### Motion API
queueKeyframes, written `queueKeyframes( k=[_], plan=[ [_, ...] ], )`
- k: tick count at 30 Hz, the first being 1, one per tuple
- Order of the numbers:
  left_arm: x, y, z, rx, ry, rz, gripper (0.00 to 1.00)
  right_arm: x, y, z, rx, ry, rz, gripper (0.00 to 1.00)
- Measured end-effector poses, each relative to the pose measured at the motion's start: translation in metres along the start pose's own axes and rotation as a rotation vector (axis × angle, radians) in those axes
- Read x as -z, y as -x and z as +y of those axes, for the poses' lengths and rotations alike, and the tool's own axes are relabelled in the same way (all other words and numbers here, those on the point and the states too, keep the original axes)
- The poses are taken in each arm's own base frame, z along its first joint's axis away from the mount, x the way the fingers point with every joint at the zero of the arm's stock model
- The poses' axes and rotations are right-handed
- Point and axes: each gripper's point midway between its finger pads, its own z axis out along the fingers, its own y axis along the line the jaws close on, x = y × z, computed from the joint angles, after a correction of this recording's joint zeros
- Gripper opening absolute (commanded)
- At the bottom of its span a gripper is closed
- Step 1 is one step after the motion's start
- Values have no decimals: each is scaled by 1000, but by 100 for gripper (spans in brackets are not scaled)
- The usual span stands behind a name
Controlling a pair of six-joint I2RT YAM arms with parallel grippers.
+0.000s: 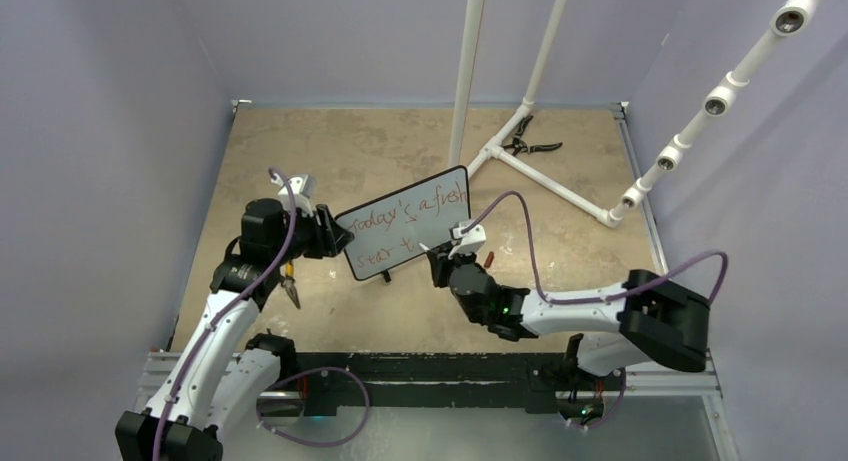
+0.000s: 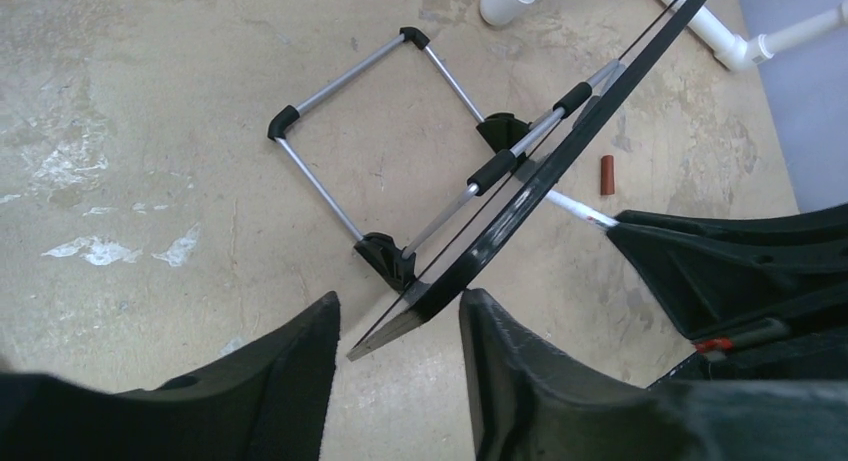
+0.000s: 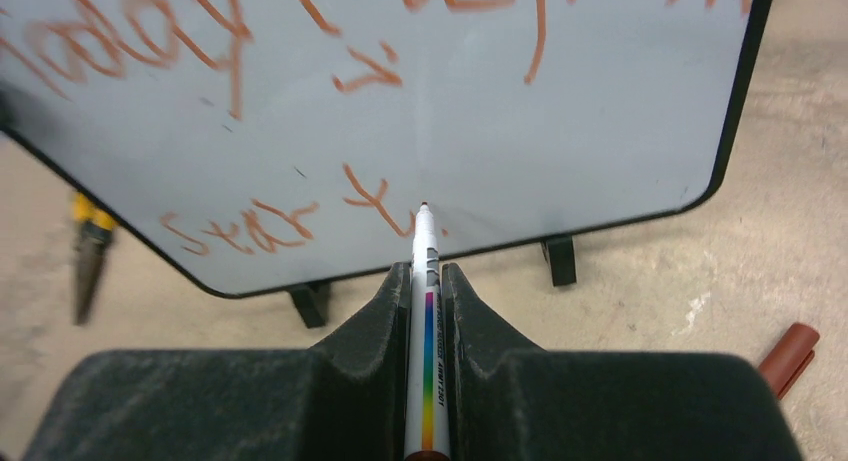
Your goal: Write a sentence on the whiteboard
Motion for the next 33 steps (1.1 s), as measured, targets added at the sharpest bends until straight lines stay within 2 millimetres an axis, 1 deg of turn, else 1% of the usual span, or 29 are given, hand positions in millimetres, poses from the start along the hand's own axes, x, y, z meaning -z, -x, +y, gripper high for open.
queueKeyframes(
  k=[2, 6, 8, 9, 12, 14, 17, 19, 21, 22, 24, 25, 26, 27, 29, 30, 33],
  plan=[
    [2, 1, 0, -4, 5, -7, 56, 8, 20, 5, -30, 38, -35, 0],
    [8, 11, -2, -26, 12, -45, 58, 25, 60, 15, -90, 105, -104, 0],
    [13, 21, -4, -50, 22, -66, 58, 32, 70, 13, -94, 116, -115, 0],
    [16, 29, -5, -68, 28, -82, 58, 35, 73, 11, -87, 115, -115, 0],
    [27, 60, -12, -130, 49, -147, 58, 43, 77, 3, -57, 101, -110, 0],
    [34, 81, -19, -170, 53, -191, 58, 47, 82, -7, -38, 77, -111, 0],
    [38, 111, -30, -219, 42, -245, 57, 48, 97, -30, -46, 12, -136, 0],
    [34, 128, -41, -243, 17, -275, 57, 48, 111, -52, -66, -46, -167, 0],
    [24, 138, -59, -275, -19, -286, 57, 48, 128, -74, -92, -104, -209, 0],
    [16, 139, -72, -296, -43, -277, 57, 48, 135, -84, -102, -128, -229, 0],
    [-2, 134, -104, -348, -109, -238, 56, 46, 148, -105, -113, -180, -262, 0],
    [-12, 130, -121, -371, -144, -217, 56, 45, 151, -113, -112, -202, -268, 0],
    [-21, 126, -136, -393, -175, -198, 55, 41, 154, -127, -111, -237, -273, 0],
    [-28, 121, -148, -410, -199, -185, 55, 39, 155, -138, -111, -266, -274, 0],
    [-43, 106, -174, -444, -252, -153, 55, 32, 153, -159, -108, -322, -262, 0],
    [-48, 98, -183, -454, -269, -138, 54, 28, 151, -168, -107, -345, -253, 0],
    [-61, 67, -211, -485, -334, -84, 54, 22, 152, -187, -125, -383, -258, 0]
  ],
)
